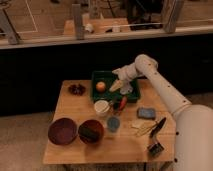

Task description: Place apple in red bowl

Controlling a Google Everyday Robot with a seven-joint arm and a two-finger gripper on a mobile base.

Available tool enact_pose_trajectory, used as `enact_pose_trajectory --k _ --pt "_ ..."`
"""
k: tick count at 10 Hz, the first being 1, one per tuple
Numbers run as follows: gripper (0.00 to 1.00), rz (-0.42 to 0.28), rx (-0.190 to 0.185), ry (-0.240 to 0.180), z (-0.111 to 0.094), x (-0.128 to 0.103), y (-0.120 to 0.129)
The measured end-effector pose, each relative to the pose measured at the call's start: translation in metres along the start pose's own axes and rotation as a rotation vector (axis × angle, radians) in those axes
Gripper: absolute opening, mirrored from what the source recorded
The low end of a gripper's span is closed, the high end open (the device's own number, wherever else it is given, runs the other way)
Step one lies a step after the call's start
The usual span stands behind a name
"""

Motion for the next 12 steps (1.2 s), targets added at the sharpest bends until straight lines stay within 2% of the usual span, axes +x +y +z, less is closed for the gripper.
enact_pose_trajectory --k 3,6,8,12 --pt "0.8 0.022 0.04 -0.053 0.014 0.005 -0.006" --pt "0.8 0.027 0.066 -0.068 0.017 0.002 -0.015" --pt "0.8 0.022 0.069 -0.056 0.022 0.0 -0.019" --pt "0.8 0.018 0.067 0.008 0.037 0.008 -0.027"
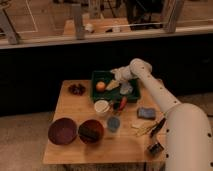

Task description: Place apple in red bowl

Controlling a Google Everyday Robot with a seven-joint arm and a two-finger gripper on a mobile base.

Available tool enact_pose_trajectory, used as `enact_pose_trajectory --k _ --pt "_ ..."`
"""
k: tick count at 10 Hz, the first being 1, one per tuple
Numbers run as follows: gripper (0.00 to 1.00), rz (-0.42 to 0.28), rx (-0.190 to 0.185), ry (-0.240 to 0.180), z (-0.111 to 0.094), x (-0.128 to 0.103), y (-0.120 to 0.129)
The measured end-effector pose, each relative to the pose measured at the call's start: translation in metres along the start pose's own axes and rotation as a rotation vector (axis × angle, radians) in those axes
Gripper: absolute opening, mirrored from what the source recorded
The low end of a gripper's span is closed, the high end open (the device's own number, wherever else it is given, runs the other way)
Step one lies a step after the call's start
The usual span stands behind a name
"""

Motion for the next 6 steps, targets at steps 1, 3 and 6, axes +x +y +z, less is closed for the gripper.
enact_pose_trajectory --k 1,3,6 --pt "0.8 0.004 -0.004 0.011 0.003 0.005 -0.001" --pt "0.8 -0.002 -0.023 0.024 0.012 0.015 0.001" --pt "0.8 -0.022 -0.065 0.025 0.032 0.02 0.01"
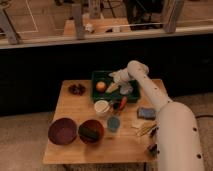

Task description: Place apple in red bowl

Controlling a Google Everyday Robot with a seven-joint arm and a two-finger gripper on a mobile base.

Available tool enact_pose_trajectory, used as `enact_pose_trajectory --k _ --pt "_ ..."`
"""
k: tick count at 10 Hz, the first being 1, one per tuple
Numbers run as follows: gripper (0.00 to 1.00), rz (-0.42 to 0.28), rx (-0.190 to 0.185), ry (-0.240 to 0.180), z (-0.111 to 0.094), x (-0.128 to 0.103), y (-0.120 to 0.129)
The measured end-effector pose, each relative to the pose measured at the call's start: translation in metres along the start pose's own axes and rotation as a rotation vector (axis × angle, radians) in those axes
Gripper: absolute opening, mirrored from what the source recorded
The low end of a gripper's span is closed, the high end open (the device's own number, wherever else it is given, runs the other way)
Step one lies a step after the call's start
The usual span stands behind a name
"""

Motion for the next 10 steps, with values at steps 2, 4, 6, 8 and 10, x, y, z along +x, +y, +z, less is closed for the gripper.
enact_pose_trajectory --k 2,4,6,8,10 --pt "0.8 -0.017 -0.029 0.0 0.016 -0.006 0.007" --pt "0.8 -0.023 -0.045 -0.003 0.03 -0.009 0.011" --pt "0.79 -0.015 -0.049 -0.008 0.039 -0.003 0.01" --pt "0.62 -0.012 -0.061 -0.014 0.049 -0.003 0.01" --pt "0.43 -0.004 -0.076 -0.032 0.054 -0.004 0.01"
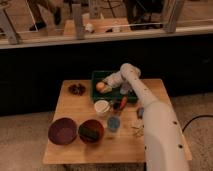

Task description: Place apple in red bowl

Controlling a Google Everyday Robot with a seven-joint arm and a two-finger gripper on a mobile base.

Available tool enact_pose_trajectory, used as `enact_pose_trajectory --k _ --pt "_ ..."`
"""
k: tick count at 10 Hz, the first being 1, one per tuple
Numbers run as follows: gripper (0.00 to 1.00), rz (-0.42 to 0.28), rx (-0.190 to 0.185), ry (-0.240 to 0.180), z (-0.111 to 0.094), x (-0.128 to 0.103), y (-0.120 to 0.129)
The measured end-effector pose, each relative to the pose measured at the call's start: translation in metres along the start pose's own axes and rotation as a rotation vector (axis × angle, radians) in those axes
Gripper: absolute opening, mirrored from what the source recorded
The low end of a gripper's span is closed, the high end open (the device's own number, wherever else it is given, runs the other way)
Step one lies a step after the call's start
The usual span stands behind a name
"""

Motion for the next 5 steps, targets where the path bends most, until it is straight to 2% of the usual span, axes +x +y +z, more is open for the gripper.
enact_pose_trajectory --k 3,4,5 --pt "0.13 0.005 -0.015 -0.032 -0.002 0.001 0.002" --pt "0.03 -0.012 -0.012 -0.04 -0.014 -0.002 0.006" --pt "0.0 -0.034 0.0 -0.044 -0.029 -0.008 0.011"
